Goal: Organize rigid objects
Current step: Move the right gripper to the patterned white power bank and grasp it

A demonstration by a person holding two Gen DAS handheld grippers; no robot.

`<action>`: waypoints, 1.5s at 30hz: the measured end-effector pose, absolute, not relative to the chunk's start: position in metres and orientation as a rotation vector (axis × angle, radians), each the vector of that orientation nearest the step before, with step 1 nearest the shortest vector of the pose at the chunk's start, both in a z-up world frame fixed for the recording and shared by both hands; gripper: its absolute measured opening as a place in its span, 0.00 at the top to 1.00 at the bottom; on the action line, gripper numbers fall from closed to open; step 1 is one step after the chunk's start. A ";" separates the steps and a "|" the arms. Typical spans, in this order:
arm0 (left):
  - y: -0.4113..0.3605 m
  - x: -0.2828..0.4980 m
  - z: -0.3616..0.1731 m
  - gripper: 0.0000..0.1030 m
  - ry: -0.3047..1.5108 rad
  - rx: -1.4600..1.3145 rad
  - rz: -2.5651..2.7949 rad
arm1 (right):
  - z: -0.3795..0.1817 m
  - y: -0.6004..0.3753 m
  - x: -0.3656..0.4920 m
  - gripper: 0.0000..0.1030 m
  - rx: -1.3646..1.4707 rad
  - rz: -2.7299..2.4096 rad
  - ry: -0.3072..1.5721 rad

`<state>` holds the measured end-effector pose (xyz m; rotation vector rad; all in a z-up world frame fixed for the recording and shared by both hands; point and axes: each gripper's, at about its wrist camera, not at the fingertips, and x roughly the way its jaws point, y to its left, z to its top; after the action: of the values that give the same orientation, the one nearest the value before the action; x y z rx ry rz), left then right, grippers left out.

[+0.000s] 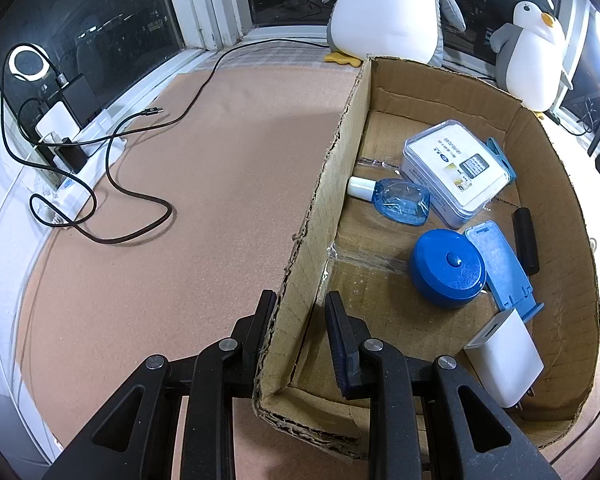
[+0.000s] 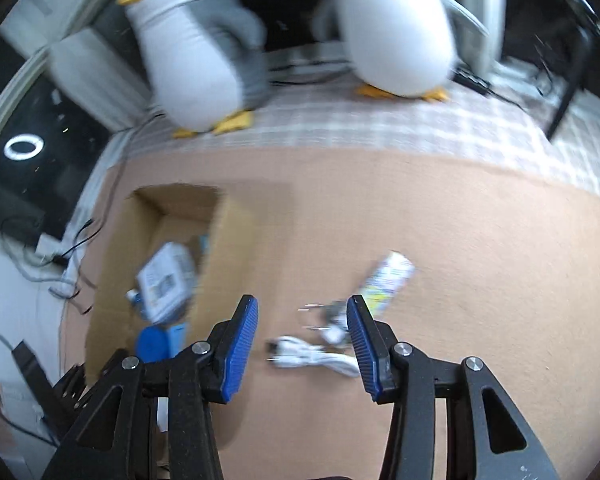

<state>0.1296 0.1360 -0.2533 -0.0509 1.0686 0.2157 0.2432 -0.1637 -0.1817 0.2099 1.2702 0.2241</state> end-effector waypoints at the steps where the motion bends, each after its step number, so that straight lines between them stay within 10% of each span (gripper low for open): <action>1: 0.136 0.130 -0.253 0.75 1.069 -0.051 0.216 | -0.188 -0.170 0.247 0.67 0.217 0.204 1.293; 45: 0.135 0.129 -0.253 0.75 1.067 -0.053 0.215 | -0.233 -0.199 0.278 0.74 0.180 0.132 1.413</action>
<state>0.1293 0.1355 -0.2533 -0.0534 1.0668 0.2148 0.2782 -0.1991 -0.2330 0.1801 1.4132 0.1319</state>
